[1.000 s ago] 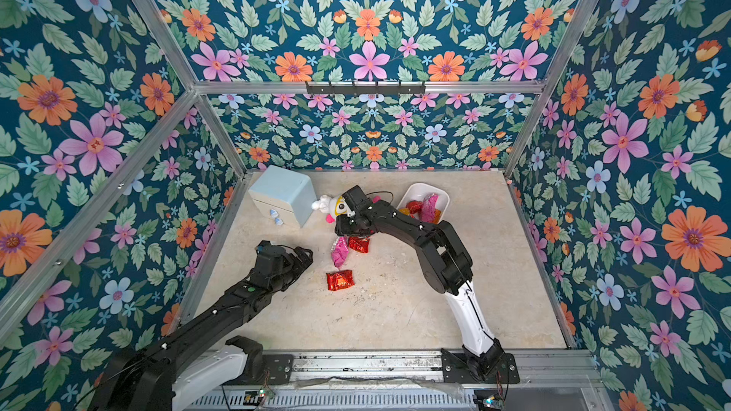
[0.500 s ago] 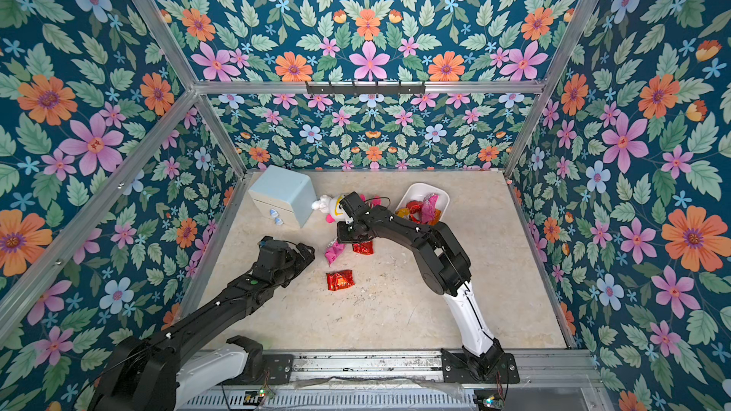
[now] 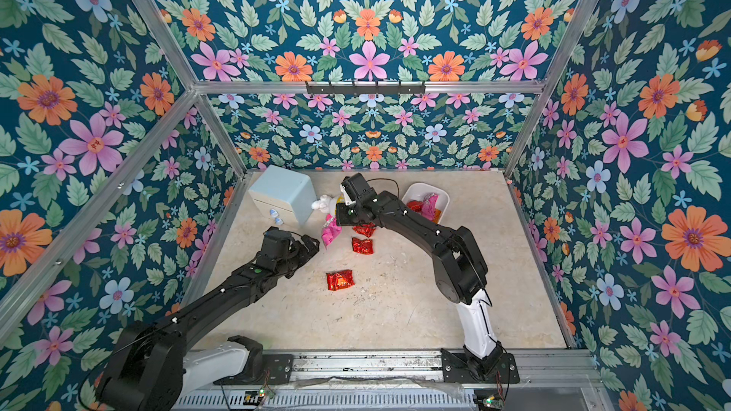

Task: Put the tea bags into the storage box
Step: Pick up the tea bag from the center of the board, then place the tea bag in the storage box.

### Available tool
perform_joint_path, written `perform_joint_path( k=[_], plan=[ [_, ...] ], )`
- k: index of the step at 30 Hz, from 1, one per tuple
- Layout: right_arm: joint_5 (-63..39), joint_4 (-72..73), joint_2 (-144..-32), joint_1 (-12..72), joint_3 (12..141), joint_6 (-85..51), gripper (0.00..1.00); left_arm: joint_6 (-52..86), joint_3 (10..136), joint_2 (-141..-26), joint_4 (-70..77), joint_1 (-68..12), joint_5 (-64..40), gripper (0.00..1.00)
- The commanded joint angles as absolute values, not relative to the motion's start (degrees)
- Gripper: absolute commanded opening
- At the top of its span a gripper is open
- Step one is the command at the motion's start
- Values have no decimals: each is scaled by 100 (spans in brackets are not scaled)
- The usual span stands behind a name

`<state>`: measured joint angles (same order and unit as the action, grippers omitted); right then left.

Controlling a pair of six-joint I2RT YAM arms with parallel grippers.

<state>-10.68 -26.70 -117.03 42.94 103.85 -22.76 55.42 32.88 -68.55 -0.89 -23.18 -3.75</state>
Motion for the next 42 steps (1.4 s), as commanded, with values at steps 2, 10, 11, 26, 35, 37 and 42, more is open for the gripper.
perform_joint_path(
  k=[2, 10, 11, 26, 35, 37, 42],
  plan=[
    [-606, -3167, -11425, 3859, 10481, -2107, 0, 5202, 3735, -7233, -75, -2508, -642, 99],
    [80, -3157, -10763, 2695, 9958, -1767, 0, 5019, 4320, -7919, -167, -3030, -577, 99],
    [166, -3144, -10747, 2561, 9917, -1697, 0, 5025, 4338, -7950, -167, -3070, -563, 99],
    [906, -3395, -12308, 1748, 10847, -1105, 0, 5055, 4157, -7687, -384, -3164, -214, 99],
    [1046, -3935, -12820, 1748, 11721, -922, 21, 5068, 4006, -7523, -439, -3164, -90, 99],
    [1003, -4057, -12714, 1746, 11764, -931, 29, 5057, 4002, -7523, -439, -3164, -65, 99],
    [696, -3959, -12049, 1952, 11265, -1076, 41, 5161, 3910, -7519, -215, -3164, -62, 99]
  ],
)
